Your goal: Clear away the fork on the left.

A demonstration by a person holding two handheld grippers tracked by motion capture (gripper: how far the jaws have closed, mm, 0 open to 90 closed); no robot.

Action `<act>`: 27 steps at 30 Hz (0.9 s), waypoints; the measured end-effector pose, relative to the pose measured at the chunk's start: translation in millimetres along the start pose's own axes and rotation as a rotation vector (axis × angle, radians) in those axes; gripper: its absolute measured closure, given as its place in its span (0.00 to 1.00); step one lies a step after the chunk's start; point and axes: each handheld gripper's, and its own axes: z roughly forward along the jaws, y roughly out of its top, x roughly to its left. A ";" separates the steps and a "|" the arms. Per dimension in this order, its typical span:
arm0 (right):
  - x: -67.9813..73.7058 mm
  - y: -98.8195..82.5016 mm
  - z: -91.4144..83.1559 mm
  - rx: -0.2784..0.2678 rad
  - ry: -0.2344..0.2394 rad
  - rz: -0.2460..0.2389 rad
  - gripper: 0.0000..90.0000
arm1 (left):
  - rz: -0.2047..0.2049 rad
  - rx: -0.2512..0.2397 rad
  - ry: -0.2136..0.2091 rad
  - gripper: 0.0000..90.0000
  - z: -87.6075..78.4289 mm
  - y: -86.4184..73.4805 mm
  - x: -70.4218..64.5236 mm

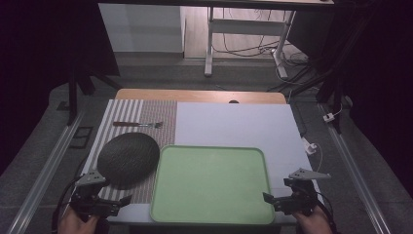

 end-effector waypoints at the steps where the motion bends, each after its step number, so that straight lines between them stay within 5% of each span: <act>1: 0.1 0.0 0.1 0.000 0.000 0.002 0.00 | 0.000 -0.002 -0.004 0.00 0.2 0.3 0.5; 27: -0.3 0.6 1.7 0.014 -0.002 0.006 0.00 | 0.010 0.013 0.007 0.00 12.6 18.6 10.6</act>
